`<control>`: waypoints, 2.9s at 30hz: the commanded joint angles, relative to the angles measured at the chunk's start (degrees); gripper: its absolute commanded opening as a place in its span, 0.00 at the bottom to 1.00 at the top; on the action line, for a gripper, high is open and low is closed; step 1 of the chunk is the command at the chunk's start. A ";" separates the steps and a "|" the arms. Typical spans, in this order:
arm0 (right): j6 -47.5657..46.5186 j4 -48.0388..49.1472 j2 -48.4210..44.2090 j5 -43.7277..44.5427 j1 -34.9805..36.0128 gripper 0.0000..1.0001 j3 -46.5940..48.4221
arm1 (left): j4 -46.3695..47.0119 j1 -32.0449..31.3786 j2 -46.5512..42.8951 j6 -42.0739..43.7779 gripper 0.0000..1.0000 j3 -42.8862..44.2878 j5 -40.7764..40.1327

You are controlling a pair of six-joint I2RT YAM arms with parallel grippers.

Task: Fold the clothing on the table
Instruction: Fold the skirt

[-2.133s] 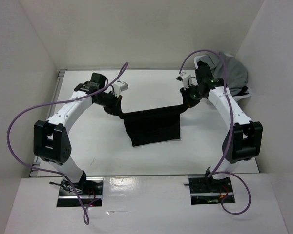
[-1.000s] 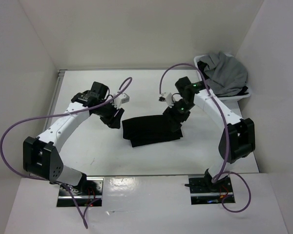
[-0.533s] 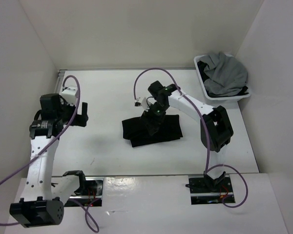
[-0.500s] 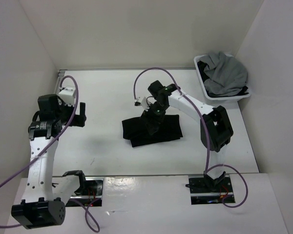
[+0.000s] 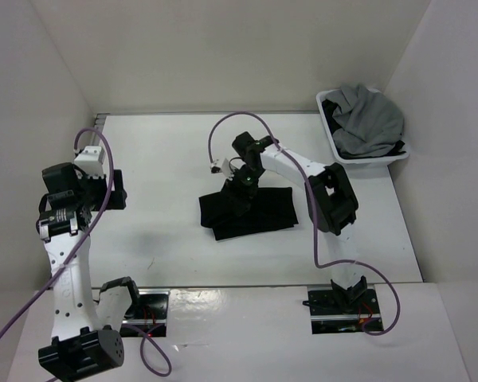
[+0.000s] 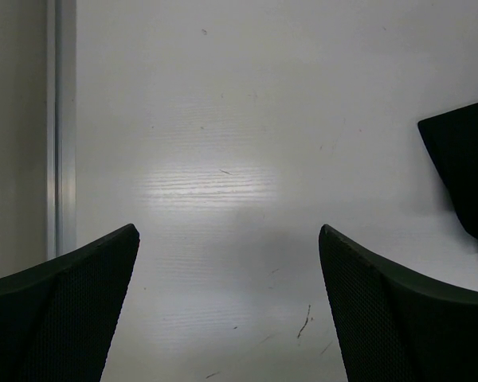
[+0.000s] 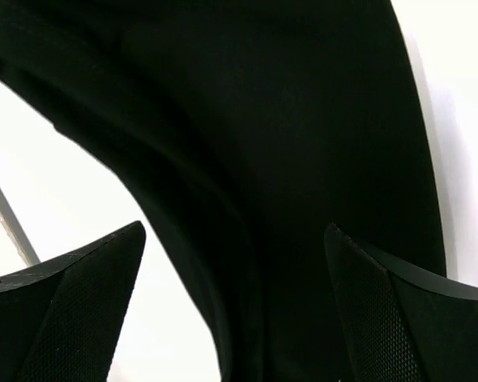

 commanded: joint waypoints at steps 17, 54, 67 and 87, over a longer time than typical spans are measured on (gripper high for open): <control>-7.56 -10.13 5.44 -9.85 3.27 0.97 6.44 | 2.27 0.47 -1.05 -1.14 0.99 -0.54 1.86; -11.95 -18.83 -1.05 -12.58 16.72 0.97 -5.07 | 2.27 0.47 -1.57 -0.61 0.99 -0.54 3.44; 10.27 -0.05 -23.64 2.87 -5.34 0.97 -14.96 | 1.22 -11.90 8.15 6.07 0.99 0.07 6.97; 27.86 15.01 -20.49 18.81 -5.34 0.96 -27.84 | 8.60 -12.20 16.09 -0.17 0.99 -1.68 -1.92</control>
